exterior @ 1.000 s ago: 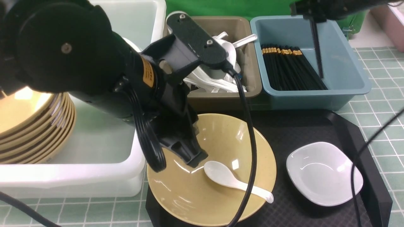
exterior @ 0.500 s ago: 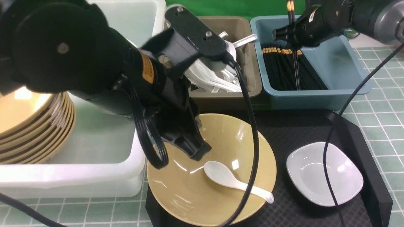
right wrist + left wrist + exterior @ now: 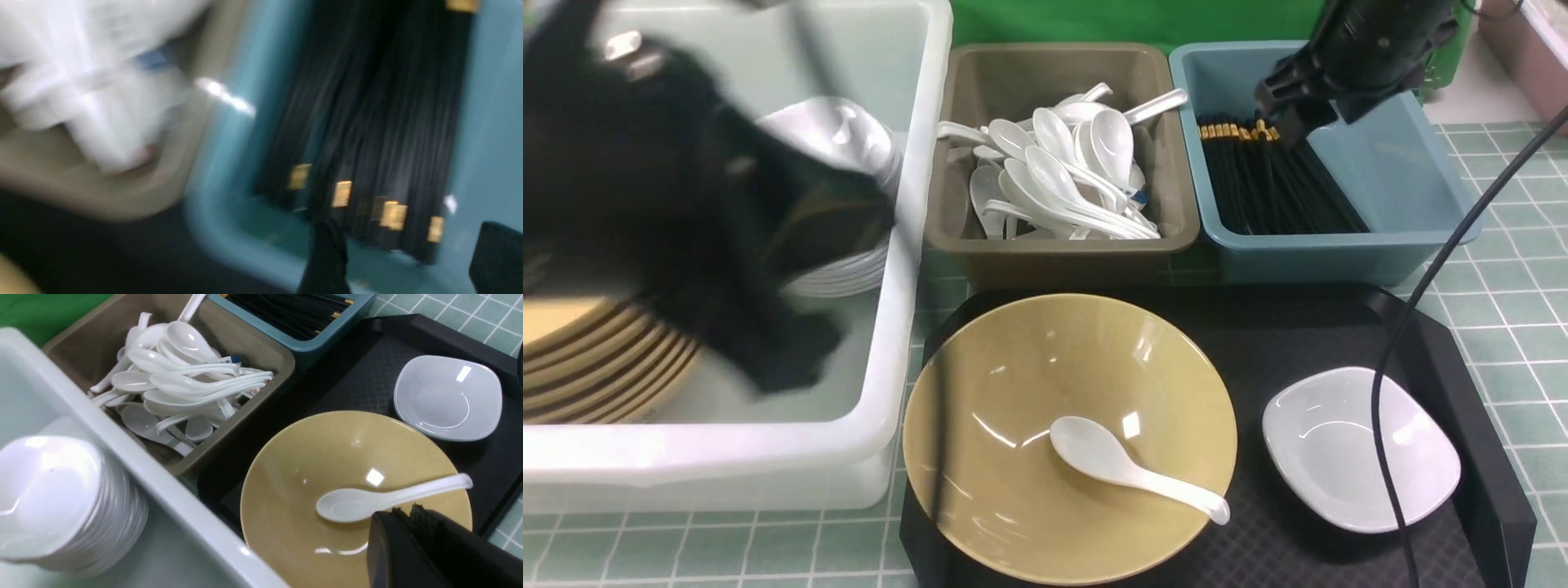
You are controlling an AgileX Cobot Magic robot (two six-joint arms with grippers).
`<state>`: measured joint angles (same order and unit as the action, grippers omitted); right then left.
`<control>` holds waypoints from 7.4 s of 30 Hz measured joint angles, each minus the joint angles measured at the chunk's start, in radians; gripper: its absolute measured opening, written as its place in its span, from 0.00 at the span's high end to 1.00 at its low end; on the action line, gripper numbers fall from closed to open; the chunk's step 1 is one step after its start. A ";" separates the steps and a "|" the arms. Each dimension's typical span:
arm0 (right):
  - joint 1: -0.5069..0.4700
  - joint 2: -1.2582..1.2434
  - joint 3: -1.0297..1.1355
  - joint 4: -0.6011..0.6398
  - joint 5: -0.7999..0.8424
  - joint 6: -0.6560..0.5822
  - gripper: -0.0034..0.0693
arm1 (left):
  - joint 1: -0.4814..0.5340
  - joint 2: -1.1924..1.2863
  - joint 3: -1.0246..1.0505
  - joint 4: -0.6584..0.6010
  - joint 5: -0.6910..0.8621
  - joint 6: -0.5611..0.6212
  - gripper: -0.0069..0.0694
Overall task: On blue table put chopsticks spoon bowls plates into blue grey white boxes.
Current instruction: 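Reach down and grasp the white spoon resting in the bowl with the right gripper, then place the white spoon into the bin of spoons with the right gripper, then grasp the large bowl on the tray by its rim, then place the tan bowl onto the bowl stack in the left bin with the left gripper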
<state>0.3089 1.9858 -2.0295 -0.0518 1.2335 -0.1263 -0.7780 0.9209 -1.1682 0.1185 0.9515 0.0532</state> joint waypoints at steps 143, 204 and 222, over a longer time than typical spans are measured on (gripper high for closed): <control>0.311 -0.731 0.767 -0.116 -0.025 0.126 0.28 | 0.280 1.050 -0.522 -0.134 0.176 0.292 0.44; 0.780 -0.289 0.063 -0.042 -0.105 -0.169 0.90 | 1.448 0.306 -0.246 -0.657 0.225 0.272 0.90; 0.780 -0.284 0.056 -0.046 -0.016 -0.230 0.90 | 1.450 0.405 -0.119 -0.464 0.073 0.145 0.81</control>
<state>1.0887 1.7021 -1.9737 -0.0976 1.2174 -0.3566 0.6718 1.3260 -1.2872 -0.3452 1.0248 0.1983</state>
